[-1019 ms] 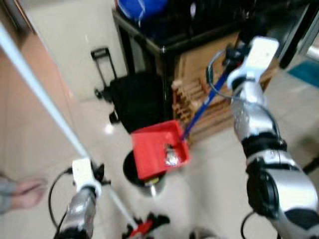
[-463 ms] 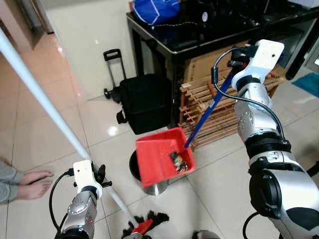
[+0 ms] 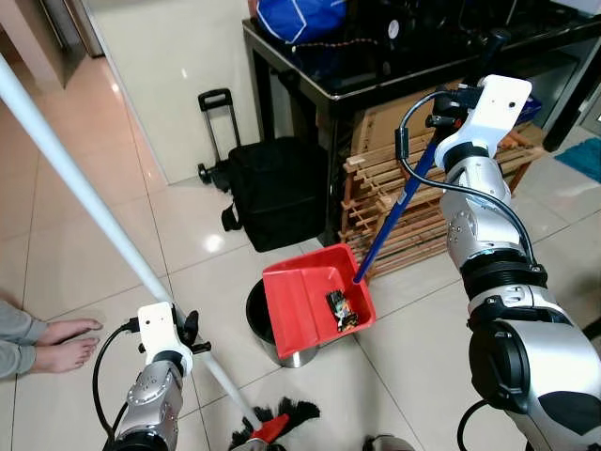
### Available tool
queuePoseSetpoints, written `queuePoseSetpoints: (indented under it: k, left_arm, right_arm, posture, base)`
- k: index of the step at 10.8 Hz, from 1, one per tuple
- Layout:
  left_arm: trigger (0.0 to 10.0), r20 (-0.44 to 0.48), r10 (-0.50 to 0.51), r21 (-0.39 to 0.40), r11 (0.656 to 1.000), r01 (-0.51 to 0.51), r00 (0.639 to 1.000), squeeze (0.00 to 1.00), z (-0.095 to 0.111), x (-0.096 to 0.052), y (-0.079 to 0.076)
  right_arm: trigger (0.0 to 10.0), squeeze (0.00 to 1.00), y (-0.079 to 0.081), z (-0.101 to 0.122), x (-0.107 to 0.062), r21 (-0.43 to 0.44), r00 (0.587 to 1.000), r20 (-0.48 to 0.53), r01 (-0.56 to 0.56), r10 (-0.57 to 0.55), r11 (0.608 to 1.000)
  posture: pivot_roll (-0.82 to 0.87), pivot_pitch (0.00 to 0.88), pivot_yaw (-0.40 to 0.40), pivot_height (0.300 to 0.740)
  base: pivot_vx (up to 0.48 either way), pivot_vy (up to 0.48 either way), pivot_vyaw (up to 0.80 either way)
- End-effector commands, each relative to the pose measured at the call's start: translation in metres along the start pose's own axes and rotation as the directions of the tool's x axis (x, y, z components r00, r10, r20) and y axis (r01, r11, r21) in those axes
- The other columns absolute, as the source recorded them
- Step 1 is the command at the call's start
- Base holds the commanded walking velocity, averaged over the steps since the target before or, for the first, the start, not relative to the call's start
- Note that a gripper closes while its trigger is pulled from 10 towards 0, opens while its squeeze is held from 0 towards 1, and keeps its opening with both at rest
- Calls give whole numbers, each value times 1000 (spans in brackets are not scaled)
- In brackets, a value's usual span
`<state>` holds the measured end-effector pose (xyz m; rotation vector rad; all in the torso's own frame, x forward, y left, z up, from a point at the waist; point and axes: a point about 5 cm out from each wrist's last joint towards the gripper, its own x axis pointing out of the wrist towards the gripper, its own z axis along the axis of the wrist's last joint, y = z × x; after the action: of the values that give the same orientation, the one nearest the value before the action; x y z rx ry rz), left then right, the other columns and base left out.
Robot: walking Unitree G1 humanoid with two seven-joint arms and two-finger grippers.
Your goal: Sweep floor
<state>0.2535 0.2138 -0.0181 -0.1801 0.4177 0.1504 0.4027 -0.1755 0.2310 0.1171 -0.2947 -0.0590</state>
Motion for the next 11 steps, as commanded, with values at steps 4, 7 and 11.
queuePoseSetpoints:
  k: [4,7,11]
  left_arm:
    - [10000,-22,10,15,1000,-10,1000,0,-4,-3,7]
    - [10000,-21,18,20,1000,-17,1000,0,-6,-6,12]
    - [10000,-26,23,14,1000,-22,999,0,-9,-9,11]
  right_arm:
    - [10000,0,4,18,8,19,998,66,6,-7,1000]
    - [10000,0,12,24,14,29,997,72,-10,7,1000]
    - [10000,0,23,33,21,43,996,84,-28,24,999]
  posture:
    - [-126,67,105,740]
    - [-100,81,107,740]
    - [-93,87,98,740]
  base:
    - [0,0,0]
    - [0,0,0]
    - [0,0,0]
